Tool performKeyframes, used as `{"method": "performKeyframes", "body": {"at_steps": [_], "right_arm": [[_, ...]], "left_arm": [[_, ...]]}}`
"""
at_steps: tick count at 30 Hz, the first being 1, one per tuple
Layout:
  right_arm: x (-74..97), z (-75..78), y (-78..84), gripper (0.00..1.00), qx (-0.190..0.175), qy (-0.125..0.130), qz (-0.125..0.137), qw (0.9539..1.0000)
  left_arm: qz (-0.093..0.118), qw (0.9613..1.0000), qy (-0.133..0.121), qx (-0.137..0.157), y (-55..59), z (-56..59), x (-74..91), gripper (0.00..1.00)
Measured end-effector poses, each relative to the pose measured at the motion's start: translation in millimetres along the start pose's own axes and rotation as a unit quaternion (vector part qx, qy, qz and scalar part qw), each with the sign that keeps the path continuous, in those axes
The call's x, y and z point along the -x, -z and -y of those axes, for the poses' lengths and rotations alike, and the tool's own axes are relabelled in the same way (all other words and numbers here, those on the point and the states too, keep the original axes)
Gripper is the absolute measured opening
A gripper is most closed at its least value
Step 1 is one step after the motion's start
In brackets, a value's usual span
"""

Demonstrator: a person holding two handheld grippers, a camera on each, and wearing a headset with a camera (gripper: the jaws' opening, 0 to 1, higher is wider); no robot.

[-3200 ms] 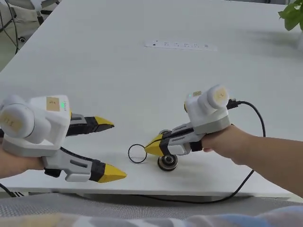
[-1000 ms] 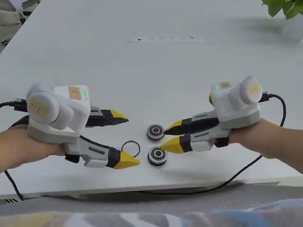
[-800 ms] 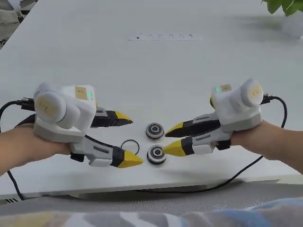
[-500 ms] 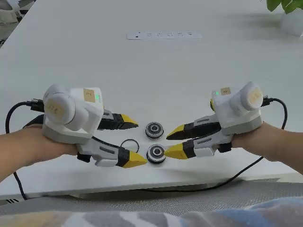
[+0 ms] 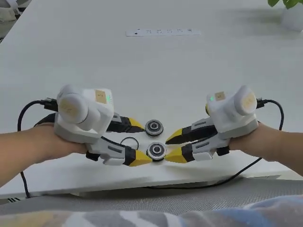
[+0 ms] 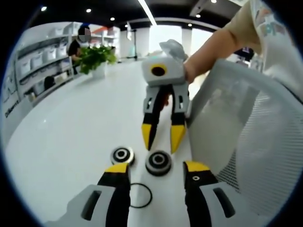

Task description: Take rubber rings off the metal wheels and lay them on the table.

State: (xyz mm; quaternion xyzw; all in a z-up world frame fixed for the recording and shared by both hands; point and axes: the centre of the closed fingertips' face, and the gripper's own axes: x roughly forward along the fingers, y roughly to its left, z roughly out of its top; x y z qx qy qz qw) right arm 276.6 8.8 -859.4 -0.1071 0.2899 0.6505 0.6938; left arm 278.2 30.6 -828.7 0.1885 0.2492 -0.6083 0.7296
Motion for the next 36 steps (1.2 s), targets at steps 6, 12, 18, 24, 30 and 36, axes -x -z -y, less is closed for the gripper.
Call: {"method": "performKeyframes", "body": {"at_steps": [6,12,18,24,30,36], "right_arm": [[-2.1,-0.6,0.6,0.22,0.008,-0.004,0.0,1.0],[-4.0,-0.2,2.7,0.2,0.015,-0.006,-0.005,0.9999],[-5.0,-0.6,4.6,0.18,0.019,-0.006,-0.006,0.9998],[-4.6,-0.2,4.1,0.16,0.021,-0.004,-0.004,0.9998],[-4.5,-0.1,3.9,0.16,0.02,-0.002,-0.002,0.9998],[-4.6,0.0,3.9,0.15,0.018,-0.001,0.0,0.9998]], "left_arm": [[-0.009,0.9999,0.01,-0.003,1.3,3.1,-7.1,0.37],[-0.01,0.9998,0.017,0.001,1.1,3.9,-12.7,0.34],[-0.014,0.9997,0.018,0.001,3.7,3.0,-16.7,0.28],[-0.013,0.9998,0.017,0.001,3.6,1.9,-19.3,0.21],[-0.019,0.9996,0.015,-0.01,5.9,1.2,-23.9,0.17],[-0.017,0.9996,0.004,-0.024,5.3,0.9,-26.5,0.15]]}}
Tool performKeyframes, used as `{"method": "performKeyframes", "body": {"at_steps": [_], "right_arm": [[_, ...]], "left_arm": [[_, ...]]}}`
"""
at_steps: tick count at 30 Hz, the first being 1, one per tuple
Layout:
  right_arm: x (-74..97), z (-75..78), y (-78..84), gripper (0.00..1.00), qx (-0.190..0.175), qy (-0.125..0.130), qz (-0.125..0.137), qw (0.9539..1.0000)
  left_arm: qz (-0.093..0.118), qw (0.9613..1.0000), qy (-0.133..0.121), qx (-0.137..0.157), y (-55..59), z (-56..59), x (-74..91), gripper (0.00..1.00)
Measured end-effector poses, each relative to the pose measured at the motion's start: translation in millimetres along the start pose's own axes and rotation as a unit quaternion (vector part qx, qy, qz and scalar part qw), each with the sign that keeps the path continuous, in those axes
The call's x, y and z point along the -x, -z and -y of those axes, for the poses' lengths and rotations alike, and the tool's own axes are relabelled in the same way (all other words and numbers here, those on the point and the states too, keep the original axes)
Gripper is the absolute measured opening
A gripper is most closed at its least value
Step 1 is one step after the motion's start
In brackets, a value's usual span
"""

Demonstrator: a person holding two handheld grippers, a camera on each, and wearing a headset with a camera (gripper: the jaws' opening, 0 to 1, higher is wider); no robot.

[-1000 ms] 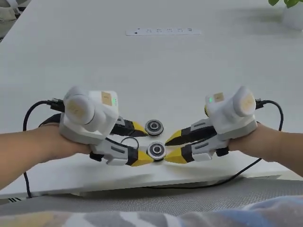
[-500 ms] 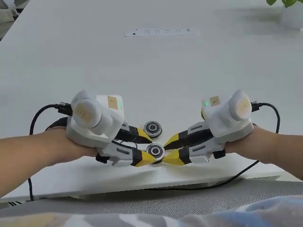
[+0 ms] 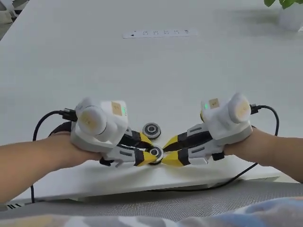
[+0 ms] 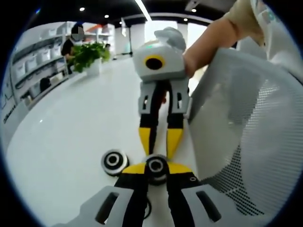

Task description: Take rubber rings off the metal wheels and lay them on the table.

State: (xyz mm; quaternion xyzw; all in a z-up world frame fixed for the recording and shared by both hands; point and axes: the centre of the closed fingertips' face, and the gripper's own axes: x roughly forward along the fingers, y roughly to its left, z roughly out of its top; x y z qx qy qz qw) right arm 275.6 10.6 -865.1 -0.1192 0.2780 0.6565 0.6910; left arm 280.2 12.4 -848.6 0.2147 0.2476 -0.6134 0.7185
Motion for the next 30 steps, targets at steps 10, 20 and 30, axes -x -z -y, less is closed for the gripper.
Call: {"method": "performKeyframes", "body": {"at_steps": [10,20,30], "right_arm": [[-0.1,-0.8,0.6,0.14,0.004,0.002,-0.003,1.0],[2.0,-1.4,0.8,0.04,0.013,0.007,-0.006,0.9999],[2.2,-0.5,2.2,0.03,-0.064,-0.003,-0.003,0.998]], "left_arm": [[0.002,0.9998,-0.013,-0.015,1.6,0.1,0.4,0.13],[0.008,0.9997,-0.016,-0.014,1.3,0.7,0.3,0.13],[0.007,0.9996,-0.022,-0.014,0.7,0.8,0.2,0.13]]}}
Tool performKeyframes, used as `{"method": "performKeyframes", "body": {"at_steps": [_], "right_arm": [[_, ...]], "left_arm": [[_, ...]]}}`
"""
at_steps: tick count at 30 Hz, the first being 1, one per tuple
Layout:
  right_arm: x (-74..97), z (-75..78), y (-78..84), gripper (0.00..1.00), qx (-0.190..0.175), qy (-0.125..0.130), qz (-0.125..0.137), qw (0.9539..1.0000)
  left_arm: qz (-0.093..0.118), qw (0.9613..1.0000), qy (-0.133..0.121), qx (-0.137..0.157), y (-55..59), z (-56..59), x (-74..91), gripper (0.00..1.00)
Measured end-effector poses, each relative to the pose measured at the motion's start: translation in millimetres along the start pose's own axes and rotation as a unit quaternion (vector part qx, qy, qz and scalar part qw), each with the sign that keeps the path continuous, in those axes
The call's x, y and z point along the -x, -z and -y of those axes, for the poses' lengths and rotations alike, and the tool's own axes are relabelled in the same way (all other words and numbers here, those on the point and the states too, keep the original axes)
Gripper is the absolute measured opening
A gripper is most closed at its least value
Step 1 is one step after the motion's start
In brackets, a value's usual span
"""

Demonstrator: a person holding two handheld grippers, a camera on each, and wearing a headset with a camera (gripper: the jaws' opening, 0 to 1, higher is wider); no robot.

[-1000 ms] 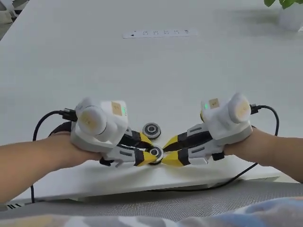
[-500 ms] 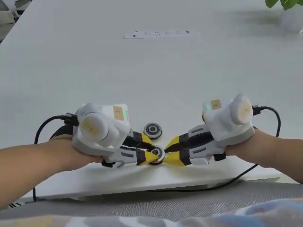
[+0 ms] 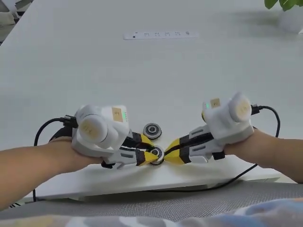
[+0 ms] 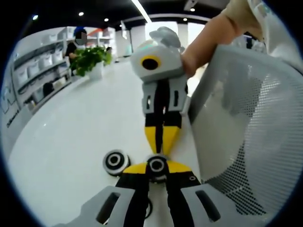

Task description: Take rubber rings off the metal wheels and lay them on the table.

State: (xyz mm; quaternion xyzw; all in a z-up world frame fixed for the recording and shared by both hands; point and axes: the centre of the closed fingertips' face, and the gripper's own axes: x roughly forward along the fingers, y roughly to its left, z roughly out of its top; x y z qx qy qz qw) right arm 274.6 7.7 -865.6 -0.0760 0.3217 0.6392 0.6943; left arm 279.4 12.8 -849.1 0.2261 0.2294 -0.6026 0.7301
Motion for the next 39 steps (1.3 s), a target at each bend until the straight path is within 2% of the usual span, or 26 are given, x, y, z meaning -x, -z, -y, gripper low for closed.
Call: {"method": "performKeyframes", "body": {"at_steps": [3,5,9,15,22,39], "right_arm": [[0.0,1.1,0.9,0.02,-0.032,-0.002,-0.001,0.9995],[0.1,2.7,3.1,0.0,-0.038,0.004,-0.007,0.9993],[-1.0,0.9,1.5,0.0,-0.07,0.004,0.007,0.9975],[0.0,-0.5,0.7,0.0,-0.096,0.005,0.014,0.9952],[9.1,5.8,-7.6,0.0,-0.139,0.003,0.051,0.989],[9.5,3.3,-15.1,0.0,-0.146,-0.007,0.066,0.9871]], "left_arm": [[0.0,1.0,-0.001,-0.002,-0.1,0.2,-0.1,0.13],[0.0,1.0,-0.001,-0.003,-0.2,0.4,-0.2,0.13],[0.0,1.0,-0.002,-0.007,-0.3,0.0,-0.2,0.13],[0.001,1.0,-0.005,-0.008,-0.8,-1.0,-1.0,0.13],[-0.002,1.0,-0.006,-0.008,-0.7,-1.6,-0.9,0.13],[-0.004,0.9999,-0.008,-0.008,-0.5,-2.2,-0.8,0.12]]}}
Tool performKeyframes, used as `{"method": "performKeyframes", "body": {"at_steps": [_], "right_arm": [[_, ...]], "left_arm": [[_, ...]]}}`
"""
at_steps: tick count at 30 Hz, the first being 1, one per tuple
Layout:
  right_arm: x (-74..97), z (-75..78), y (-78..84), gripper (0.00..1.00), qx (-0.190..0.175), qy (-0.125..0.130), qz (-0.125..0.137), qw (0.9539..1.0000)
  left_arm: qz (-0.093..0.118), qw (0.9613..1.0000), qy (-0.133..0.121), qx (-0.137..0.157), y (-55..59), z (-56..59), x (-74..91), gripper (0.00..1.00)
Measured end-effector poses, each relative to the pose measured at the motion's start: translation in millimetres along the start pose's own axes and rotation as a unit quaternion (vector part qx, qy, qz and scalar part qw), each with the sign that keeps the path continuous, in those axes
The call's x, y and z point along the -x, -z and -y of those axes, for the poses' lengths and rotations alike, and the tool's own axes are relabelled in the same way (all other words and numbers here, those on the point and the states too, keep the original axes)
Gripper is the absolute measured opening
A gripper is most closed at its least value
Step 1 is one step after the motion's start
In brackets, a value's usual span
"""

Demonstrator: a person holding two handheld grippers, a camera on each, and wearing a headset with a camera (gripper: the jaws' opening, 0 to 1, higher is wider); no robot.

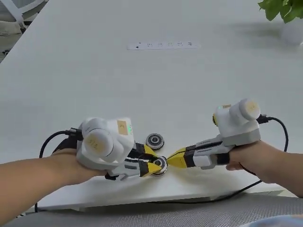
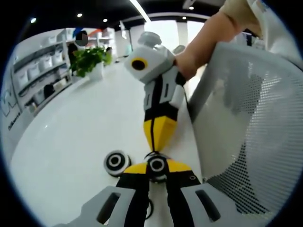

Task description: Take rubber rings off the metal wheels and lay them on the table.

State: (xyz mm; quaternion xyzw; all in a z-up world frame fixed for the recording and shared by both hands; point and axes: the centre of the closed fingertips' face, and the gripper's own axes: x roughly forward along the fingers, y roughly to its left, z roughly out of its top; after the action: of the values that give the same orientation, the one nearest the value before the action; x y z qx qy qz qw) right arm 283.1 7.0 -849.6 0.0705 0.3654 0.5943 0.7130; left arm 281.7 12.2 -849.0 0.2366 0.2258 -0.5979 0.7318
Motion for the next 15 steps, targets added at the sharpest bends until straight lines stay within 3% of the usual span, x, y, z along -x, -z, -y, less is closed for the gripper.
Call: {"method": "performKeyframes", "body": {"at_steps": [15], "right_arm": [[-3.8,-13.1,-3.0,0.0,0.003,-0.015,0.001,0.9999]], "left_arm": [[0.002,1.0,0.001,0.001,-0.3,-0.1,0.0,0.12]]}}
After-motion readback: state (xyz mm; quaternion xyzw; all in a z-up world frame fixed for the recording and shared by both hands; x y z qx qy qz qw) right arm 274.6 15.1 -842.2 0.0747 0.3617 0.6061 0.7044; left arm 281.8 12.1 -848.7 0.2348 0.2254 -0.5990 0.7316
